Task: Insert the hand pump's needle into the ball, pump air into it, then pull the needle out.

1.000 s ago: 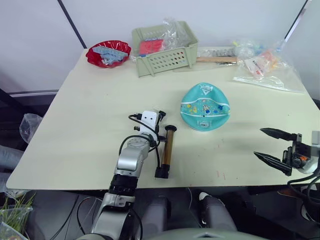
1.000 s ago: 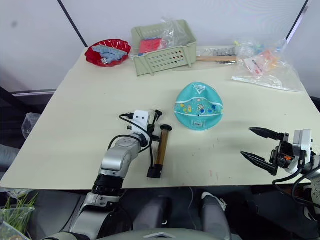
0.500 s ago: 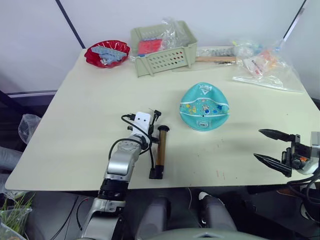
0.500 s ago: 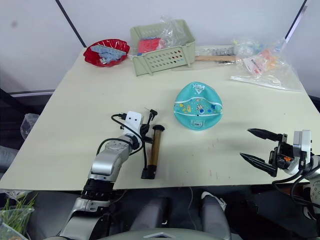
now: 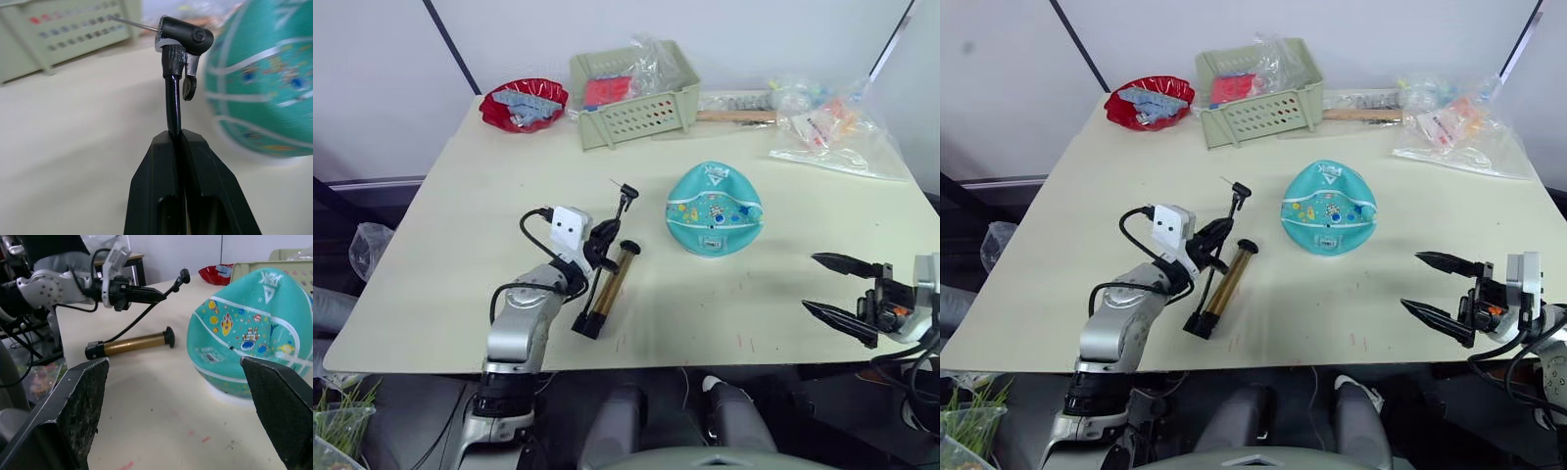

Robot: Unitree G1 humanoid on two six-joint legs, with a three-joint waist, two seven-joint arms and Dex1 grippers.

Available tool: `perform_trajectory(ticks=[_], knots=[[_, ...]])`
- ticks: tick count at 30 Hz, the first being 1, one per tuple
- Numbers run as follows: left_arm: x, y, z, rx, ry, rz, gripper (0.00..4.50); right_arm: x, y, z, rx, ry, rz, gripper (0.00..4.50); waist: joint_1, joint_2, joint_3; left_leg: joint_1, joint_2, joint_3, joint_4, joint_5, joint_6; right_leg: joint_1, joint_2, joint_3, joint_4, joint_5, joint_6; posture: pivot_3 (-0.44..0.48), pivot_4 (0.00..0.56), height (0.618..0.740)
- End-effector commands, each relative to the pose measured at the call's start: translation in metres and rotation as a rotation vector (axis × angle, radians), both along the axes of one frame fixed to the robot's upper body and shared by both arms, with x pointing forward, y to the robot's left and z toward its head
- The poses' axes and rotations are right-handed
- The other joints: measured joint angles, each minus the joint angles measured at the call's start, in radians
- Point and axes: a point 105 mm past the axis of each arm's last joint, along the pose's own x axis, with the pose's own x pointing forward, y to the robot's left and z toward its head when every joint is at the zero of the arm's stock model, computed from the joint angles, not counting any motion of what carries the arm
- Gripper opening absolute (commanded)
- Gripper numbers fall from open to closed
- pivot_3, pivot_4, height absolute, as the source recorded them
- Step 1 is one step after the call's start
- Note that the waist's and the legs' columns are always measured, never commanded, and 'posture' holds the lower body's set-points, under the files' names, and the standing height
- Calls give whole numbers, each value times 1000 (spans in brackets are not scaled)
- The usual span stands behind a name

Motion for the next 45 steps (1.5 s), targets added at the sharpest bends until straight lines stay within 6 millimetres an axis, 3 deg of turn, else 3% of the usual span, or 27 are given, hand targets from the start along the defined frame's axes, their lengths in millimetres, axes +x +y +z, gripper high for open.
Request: perform_trajectory(ticks=[1,5,10,14,21,25,32,45], knots=[[-17,-9,23,-19,-99,-132,78,0,11,12,40,-26,3,4500,0,0,0,0,0,0,0,0,0,0,0,0,0,0,0,0,150,740],[-27,-16,20,-13,-90,-225,78,2,18,16,55,-21,-23,4500,0,0,0,0,0,0,0,0,0,0,0,0,0,0,0,0,150,740],[-40,-43,22,-23,-89,-405,78,7,28,22,82,1,-63,4500,0,0,0,0,0,0,0,0,0,0,0,0,0,0,0,0,150,740],[-34,-67,25,0,-112,-463,78,8,39,24,106,46,-103,4500,4,0,0,0,0,-1,0,0,0,0,1,-1,0,0,0,0,150,740],[-35,-89,26,-27,-120,-514,78,17,49,30,164,98,-206,4500,-6,0,0,0,0,0,0,0,0,0,1,0,0,0,0,0,150,740],[-38,-97,25,-45,-113,-542,78,18,63,39,234,154,-205,4500,-5,0,0,0,0,0,0,0,0,0,2,0,0,0,0,0,150,740],[-37,-106,22,-39,-108,-576,78,28,80,39,241,254,-242,4500,-4,0,0,-1,0,-1,0,0,0,0,2,0,0,0,0,0,150,740],[-39,-115,14,2,-84,-640,78,36,94,41,300,351,-258,4500,-6,0,0,-2,0,-1,0,0,1,-1,3,0,0,0,0,0,150,740]])
